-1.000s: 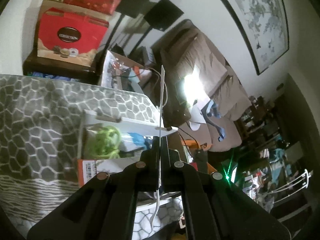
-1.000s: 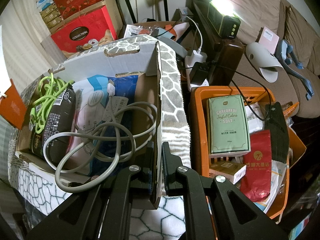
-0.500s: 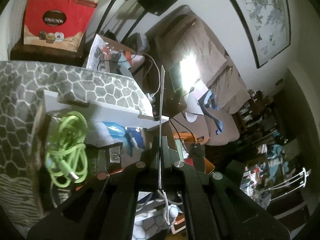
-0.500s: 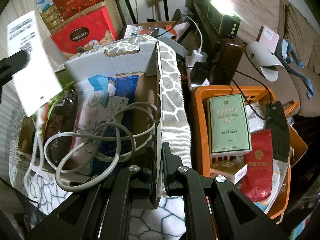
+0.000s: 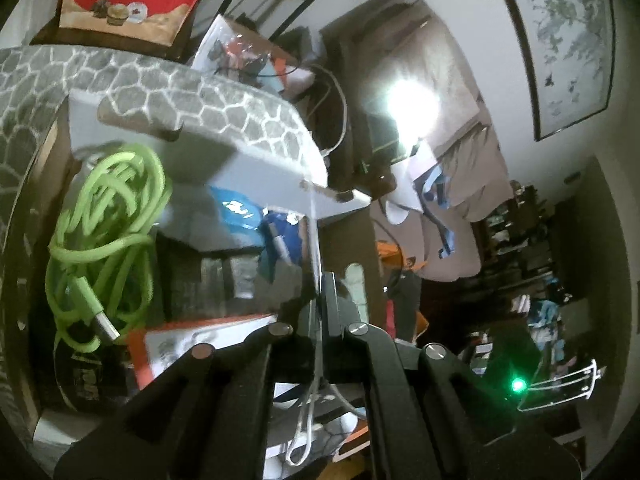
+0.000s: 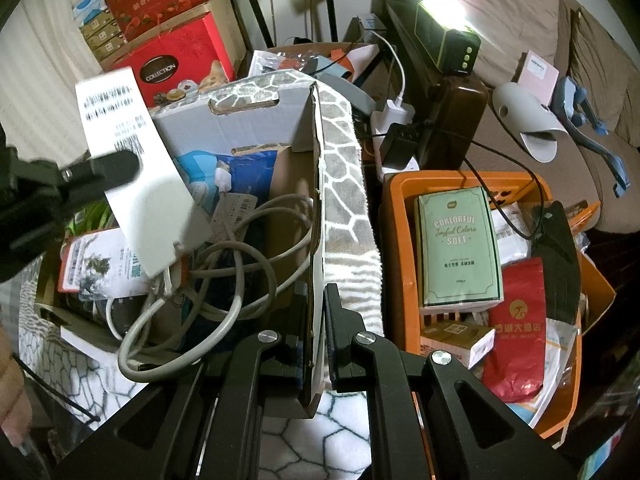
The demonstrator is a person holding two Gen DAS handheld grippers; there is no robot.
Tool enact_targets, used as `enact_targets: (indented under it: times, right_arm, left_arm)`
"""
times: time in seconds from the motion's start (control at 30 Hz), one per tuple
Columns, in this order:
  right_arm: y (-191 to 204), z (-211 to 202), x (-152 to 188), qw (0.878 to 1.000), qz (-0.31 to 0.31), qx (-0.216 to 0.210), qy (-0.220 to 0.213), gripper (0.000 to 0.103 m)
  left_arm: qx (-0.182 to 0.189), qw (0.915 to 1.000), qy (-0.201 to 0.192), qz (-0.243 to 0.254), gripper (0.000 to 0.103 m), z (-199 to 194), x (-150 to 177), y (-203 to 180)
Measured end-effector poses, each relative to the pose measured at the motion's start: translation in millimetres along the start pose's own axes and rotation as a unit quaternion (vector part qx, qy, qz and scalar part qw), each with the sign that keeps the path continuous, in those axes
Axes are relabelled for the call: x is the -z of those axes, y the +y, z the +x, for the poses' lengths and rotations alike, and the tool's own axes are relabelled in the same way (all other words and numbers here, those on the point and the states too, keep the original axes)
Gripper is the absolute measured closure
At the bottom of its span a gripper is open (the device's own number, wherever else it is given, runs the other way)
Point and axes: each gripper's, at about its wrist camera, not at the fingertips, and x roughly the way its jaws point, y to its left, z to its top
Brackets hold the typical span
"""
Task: Organize objects
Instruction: 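Carry the tag card into the tray and release it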
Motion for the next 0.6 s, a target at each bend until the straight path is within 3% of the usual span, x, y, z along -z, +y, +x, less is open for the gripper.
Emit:
enact_targets:
  times: [0.2,0.37,0.5,0.6]
  right_arm:
    - [-0.7,0.0,-0.5,1.000,0.000,0.000,0.000,0.096]
    - [-0.8,0.0,-0.5,1.000,0.000,0.000,0.000,0.096]
    - [-0.8,0.2,-0.4,1.000,0.001,-0.001,0.000,0.096]
    - [-0.8,0.2,-0.4,1.000,0.000,-0.001,0.000,0.096]
  left_arm:
    - [-0.017,0.9991,0.037,-0.011,0.091,-0.4,6.1,5.6]
    - [-0.009,0.9993,0.031,-0.017,0.054,-20.9,9.3,7.3]
    - [0.003,0.9998,0.011,-0.017,0.041,-44.7,7.2,7.9]
    - [-0.011,0.9999,-0.011,-0.006,0.030,-63.3,5.5,5.9]
